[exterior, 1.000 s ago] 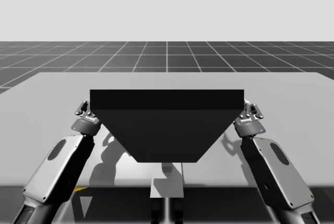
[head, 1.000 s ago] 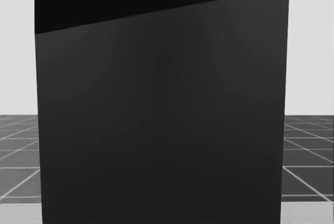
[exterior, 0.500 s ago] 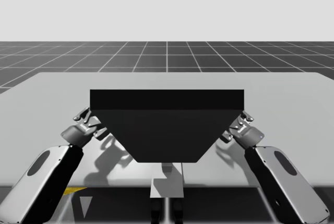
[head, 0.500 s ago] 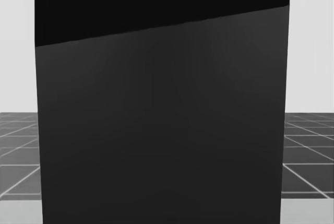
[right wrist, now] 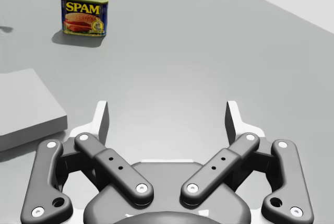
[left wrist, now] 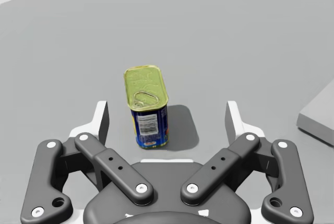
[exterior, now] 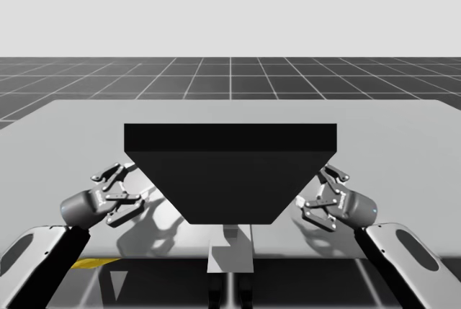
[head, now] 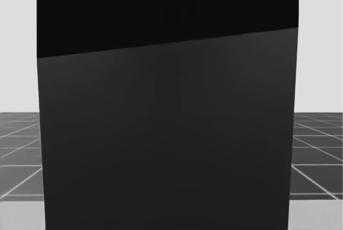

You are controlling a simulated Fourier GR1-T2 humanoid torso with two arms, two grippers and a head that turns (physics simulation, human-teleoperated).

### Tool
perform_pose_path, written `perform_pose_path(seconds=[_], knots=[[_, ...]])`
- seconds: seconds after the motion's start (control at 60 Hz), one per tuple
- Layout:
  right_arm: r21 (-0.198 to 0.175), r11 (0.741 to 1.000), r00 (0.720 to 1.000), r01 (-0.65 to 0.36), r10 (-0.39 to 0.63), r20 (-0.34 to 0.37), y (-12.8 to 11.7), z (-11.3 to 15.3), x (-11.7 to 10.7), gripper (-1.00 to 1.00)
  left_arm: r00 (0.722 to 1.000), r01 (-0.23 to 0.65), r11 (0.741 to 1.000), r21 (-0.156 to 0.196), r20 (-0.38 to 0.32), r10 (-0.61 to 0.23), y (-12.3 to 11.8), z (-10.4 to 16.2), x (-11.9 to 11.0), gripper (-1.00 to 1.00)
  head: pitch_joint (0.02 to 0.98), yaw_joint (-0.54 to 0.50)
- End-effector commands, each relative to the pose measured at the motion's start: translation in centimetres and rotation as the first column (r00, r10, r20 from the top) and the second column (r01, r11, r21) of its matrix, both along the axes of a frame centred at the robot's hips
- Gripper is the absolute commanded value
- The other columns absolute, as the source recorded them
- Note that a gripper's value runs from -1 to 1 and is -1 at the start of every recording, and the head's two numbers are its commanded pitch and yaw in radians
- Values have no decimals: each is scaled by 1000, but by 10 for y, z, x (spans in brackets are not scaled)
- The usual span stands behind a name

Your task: Reach around the screen and pick up the object behind it.

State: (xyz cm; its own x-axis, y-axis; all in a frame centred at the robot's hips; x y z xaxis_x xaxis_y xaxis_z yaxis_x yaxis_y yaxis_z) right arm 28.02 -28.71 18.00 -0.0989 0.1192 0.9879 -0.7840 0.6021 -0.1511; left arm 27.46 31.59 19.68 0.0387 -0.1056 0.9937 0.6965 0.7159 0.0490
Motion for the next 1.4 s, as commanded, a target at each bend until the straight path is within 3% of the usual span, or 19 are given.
perform_pose_path(seconds=[0.017,0.067,0.133,0.467,0.767,1.2,1.283,1.3,1.333,1.367,1.4], knots=[[-32,998,998,-61,61,10,-2,-6,-11,-1000,1000,30,998,58,-6,-30,10,-2,-2,-1000,103,-10],[-34,998,998,-59,59,13,-3,-7,-11,-1000,1000,27,998,51,-12,-26,11,-5,3,-1000,103,-10],[-35,998,998,-61,61,13,-3,-7,-11,-1000,1000,15,998,67,-17,-14,10,-11,11,-1000,105,-9],[-29,998,997,-63,63,32,-3,-7,-11,-1000,998,-10,1000,25,-54,11,-9,-39,56,-1000,117,-9],[-31,997,996,-67,69,51,-2,-7,-11,-1000,996,-2,996,85,-92,10,-34,-63,82,-1000,134,-14],[-45,997,996,-68,70,58,-1,-8,-12,-1000,994,-8,994,106,-111,19,-54,-74,109,-1000,157,-21],[-48,997,996,-67,70,58,0,-9,-12,-1000,991,2,995,96,-130,10,-55,-78,110,-1000,157,-22],[-48,997,996,-67,70,58,0,-9,-12,-1000,991,-3,996,94,-132,16,-55,-79,110,-905,157,-22],[-48,997,996,-68,70,58,0,-9,-12,-1000,990,-5,996,91,-138,18,-55,-81,110,705,157,-22],[-48,997,996,-68,71,58,0,-9,-12,-1000,991,-3,996,92,-137,15,-54,-81,110,915,157,-21],[-49,996,996,-68,71,59,0,-9,-12,-1000,990,-2,996,88,-141,15,-54,-81,110,982,158,-22]])
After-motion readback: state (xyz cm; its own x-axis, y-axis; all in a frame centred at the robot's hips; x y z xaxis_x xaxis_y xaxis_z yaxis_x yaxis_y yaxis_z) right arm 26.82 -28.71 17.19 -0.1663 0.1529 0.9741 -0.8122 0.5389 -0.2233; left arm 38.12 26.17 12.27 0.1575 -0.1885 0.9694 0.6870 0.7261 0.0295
